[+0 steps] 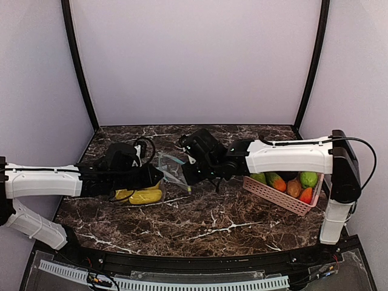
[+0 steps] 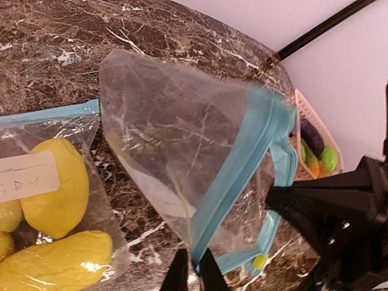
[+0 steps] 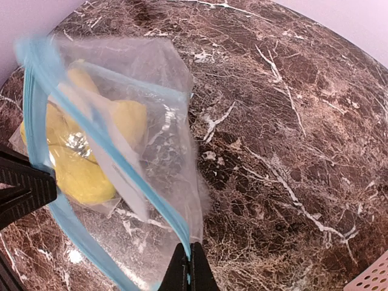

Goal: Place the food in the zip-top bag and seal the zipper
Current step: Pass from the left arm to the right, then pass from the right arm to the left

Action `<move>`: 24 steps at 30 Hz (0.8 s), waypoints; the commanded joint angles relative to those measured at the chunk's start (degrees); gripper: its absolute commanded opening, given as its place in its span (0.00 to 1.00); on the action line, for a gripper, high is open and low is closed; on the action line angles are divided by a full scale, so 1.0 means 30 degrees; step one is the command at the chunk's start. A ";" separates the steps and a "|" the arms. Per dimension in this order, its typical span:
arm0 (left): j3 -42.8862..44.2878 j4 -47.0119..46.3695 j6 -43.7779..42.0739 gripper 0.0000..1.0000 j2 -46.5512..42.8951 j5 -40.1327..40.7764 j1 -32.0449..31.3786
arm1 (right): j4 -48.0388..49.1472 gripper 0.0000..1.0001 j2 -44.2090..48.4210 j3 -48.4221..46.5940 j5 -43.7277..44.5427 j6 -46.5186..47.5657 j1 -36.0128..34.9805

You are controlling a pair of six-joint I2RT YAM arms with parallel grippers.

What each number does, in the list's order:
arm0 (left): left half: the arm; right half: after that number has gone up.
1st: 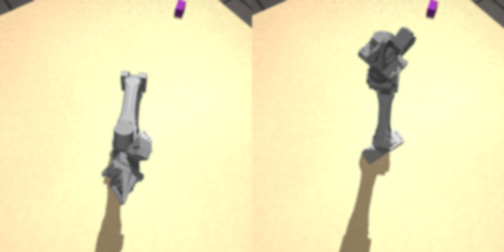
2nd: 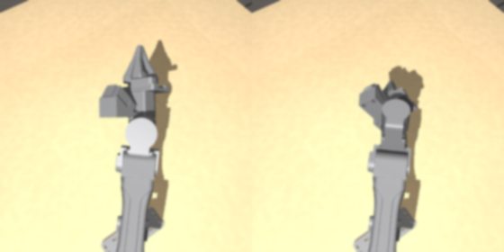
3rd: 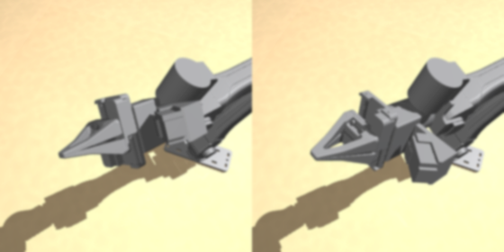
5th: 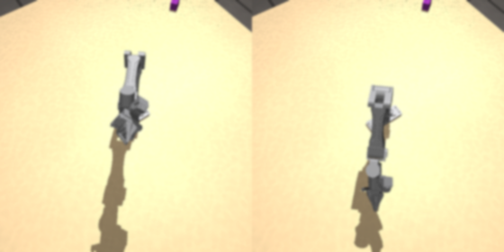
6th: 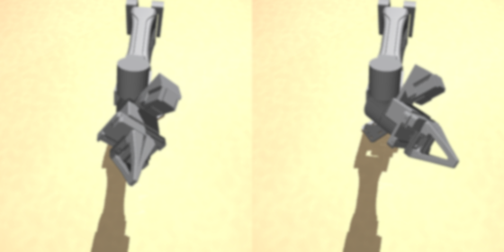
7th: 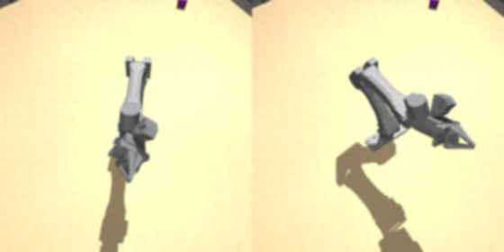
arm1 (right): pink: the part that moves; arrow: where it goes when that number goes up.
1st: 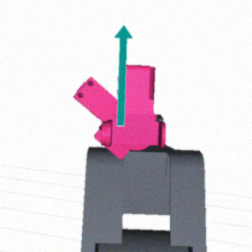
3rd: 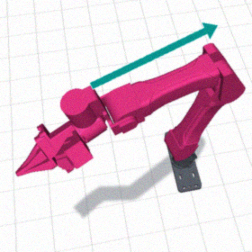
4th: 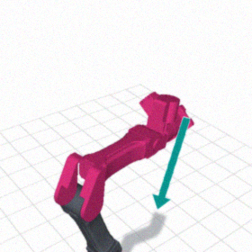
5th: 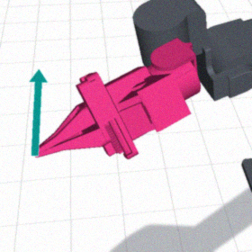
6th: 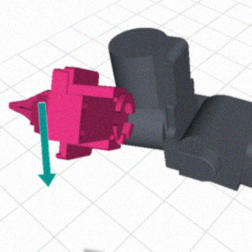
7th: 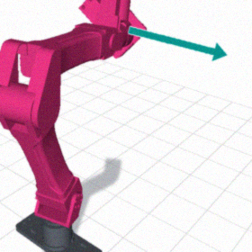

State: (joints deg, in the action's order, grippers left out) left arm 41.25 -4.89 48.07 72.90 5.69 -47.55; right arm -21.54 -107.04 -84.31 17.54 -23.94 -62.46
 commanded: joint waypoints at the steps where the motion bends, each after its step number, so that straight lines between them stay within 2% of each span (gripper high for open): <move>1: 0.1162 0.3231 -0.3280 0.22 -0.0883 0.0400 -0.0065 | -0.1536 0.00 0.0299 -0.1156 -0.0212 0.1776 0.0092; 2: 0.1688 0.3582 -0.3720 0.34 -0.0991 0.0207 -0.0062 | -0.1798 0.00 0.0306 -0.1247 -0.0210 0.1940 0.0079; 3: 0.1981 0.3806 -0.4504 0.39 -0.1269 0.0180 -0.0045 | -0.2035 0.00 0.0318 -0.1298 -0.0213 0.2167 0.0077; 4: 0.2494 0.4260 -0.4844 0.50 -0.1418 0.0138 -0.0051 | -0.2230 0.00 0.0346 -0.1330 -0.0217 0.2258 0.0073; 5: 0.2735 0.4394 -0.5569 0.55 -0.1727 0.0028 -0.0035 | -0.2386 0.00 0.0375 -0.1323 -0.0254 0.2370 0.0058; 6: 0.3180 0.4612 -0.5919 0.64 -0.1852 -0.0252 0.0006 | -0.2508 0.00 0.0418 -0.1311 -0.0361 0.2479 0.0049; 10: 0.4889 0.6270 -0.7860 0.82 -0.1826 -0.1680 0.0488 | -0.2841 0.00 0.0412 -0.1423 -0.0627 0.2807 0.0025; 15: 0.7137 0.9019 -1.0983 0.92 -0.0047 -0.3178 0.0857 | -0.3019 0.00 0.0298 -0.1620 -0.0900 0.2883 -0.0091; 24: 0.8764 0.9648 -1.4140 0.94 0.1979 -0.3484 0.1604 | -0.3132 0.00 0.0349 -0.1661 -0.1326 0.2891 -0.0257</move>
State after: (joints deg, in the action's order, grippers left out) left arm 65.60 20.40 12.05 78.17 -3.66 -43.83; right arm -30.52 -107.04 -87.74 14.57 -15.53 -62.61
